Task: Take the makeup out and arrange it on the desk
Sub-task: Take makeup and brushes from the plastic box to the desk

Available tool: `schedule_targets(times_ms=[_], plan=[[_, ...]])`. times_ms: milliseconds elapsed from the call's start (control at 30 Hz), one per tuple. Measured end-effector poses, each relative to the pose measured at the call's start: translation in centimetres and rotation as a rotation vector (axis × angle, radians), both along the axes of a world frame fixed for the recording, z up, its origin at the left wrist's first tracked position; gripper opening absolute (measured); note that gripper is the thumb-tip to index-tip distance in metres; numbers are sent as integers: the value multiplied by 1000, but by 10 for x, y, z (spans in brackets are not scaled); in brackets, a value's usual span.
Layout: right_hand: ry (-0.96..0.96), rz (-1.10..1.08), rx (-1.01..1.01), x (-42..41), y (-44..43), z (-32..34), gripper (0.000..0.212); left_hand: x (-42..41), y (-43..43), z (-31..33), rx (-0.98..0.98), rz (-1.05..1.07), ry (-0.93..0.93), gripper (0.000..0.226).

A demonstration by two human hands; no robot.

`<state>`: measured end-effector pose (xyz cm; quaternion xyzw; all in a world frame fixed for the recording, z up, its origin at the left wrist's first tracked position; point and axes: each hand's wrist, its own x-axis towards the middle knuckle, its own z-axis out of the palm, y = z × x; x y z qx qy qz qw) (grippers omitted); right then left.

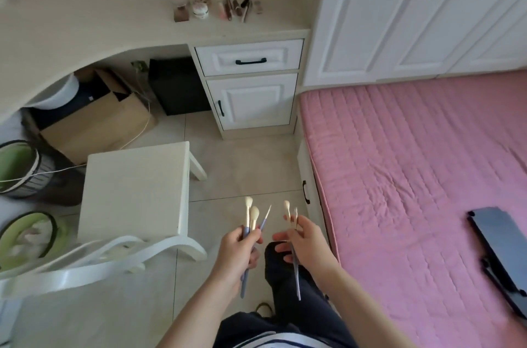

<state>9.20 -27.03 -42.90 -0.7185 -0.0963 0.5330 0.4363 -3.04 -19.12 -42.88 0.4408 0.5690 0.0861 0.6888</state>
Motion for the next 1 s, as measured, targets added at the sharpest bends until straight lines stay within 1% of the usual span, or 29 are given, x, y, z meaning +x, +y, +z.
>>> schedule_targets(times_ms=[233, 433, 700, 833, 1000], plan=[[-51, 65, -8, 93, 78, 7, 21, 95, 75, 13, 16, 48, -56, 16], [-85, 92, 12, 159, 141, 14, 25, 153, 128, 13, 30, 116, -76, 12], [-54, 84, 8, 198, 209, 7, 24, 183, 191, 4, -25, 215, -113, 16], [-74, 72, 20, 214, 252, 4, 19, 201, 237, 2, -35, 201, -143, 16], [-74, 17, 25, 232, 320, 8, 20, 224, 316, 9, -4, 142, -131, 14]])
